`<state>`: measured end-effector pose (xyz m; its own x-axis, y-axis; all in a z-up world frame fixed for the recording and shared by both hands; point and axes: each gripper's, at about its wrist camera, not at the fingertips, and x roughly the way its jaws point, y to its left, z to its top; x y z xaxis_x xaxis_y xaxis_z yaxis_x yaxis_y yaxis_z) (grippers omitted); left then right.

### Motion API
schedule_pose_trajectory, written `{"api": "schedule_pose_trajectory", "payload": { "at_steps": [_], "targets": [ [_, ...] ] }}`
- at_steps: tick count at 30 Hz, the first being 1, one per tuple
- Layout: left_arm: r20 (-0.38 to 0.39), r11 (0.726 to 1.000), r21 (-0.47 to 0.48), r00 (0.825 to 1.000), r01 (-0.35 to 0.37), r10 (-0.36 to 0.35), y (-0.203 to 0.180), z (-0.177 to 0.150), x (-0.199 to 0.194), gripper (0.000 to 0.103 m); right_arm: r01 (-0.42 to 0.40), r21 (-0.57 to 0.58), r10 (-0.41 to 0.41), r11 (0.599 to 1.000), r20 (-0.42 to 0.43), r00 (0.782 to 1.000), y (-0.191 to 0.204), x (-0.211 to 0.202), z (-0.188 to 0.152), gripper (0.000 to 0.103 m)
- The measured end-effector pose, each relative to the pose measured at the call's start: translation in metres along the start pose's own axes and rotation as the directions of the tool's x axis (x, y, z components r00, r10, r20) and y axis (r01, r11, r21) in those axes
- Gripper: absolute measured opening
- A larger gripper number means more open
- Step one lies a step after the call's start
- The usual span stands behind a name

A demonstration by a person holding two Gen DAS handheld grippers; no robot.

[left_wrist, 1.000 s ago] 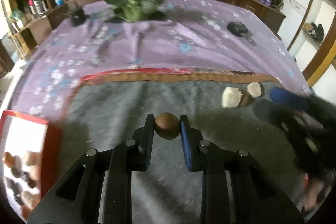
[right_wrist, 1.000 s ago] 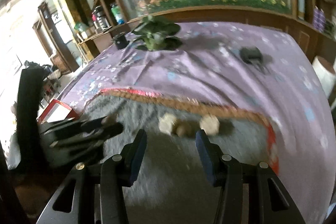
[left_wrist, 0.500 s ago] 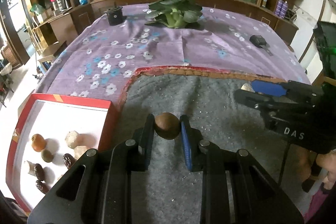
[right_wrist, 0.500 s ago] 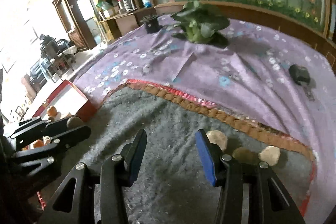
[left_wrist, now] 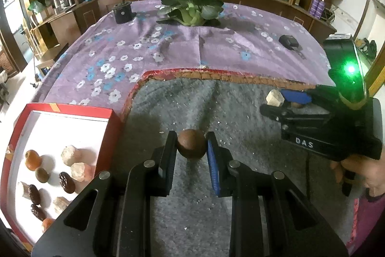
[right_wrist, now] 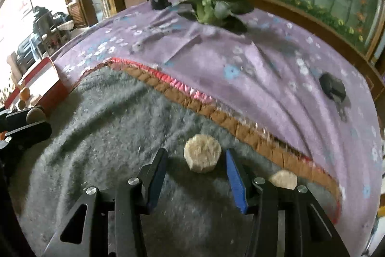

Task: Organize fruits
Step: 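Grasp another brown ball with the left gripper while the right gripper grasps a beige cake, then carry the brown ball and the beige cake over the white tray with both grippers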

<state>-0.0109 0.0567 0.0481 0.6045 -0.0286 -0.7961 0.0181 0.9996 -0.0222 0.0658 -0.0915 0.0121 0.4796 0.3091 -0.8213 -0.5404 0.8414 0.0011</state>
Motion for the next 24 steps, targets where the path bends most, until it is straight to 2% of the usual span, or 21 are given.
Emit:
{"api": "schedule_pose_trajectory", "payload": {
  "at_steps": [1,2,9,16,24],
  "targets": [
    [0.0,1.0,0.002,1.0,-0.001,0.001,-0.001,0.0,0.0,0.023,0.005,0.007,-0.005,1.0,0.005,1.0,0.0,0.0,0.0,0.031],
    [0.0,1.0,0.004,1.0,-0.003,0.003,-0.001,-0.001,-0.001,0.023,0.004,0.021,-0.004,1.0,0.014,1.0,-0.001,-0.002,-0.001,0.03],
    [0.024,1.0,-0.008,0.999,-0.022,0.022,0.004,-0.004,-0.014,0.023,0.005,0.059,-0.01,0.998,0.085,0.996,0.014,-0.037,-0.011,0.03],
    [0.05,0.998,-0.026,0.997,-0.061,0.062,0.015,-0.013,-0.035,0.023,-0.059,0.071,0.044,0.996,0.19,0.981,0.06,-0.078,-0.022,0.03],
    [0.074,0.991,-0.072,0.99,-0.112,0.117,0.045,-0.027,-0.056,0.023,-0.138,0.084,0.117,0.987,0.216,0.969,0.103,-0.089,-0.022,0.03]
  ]
}}
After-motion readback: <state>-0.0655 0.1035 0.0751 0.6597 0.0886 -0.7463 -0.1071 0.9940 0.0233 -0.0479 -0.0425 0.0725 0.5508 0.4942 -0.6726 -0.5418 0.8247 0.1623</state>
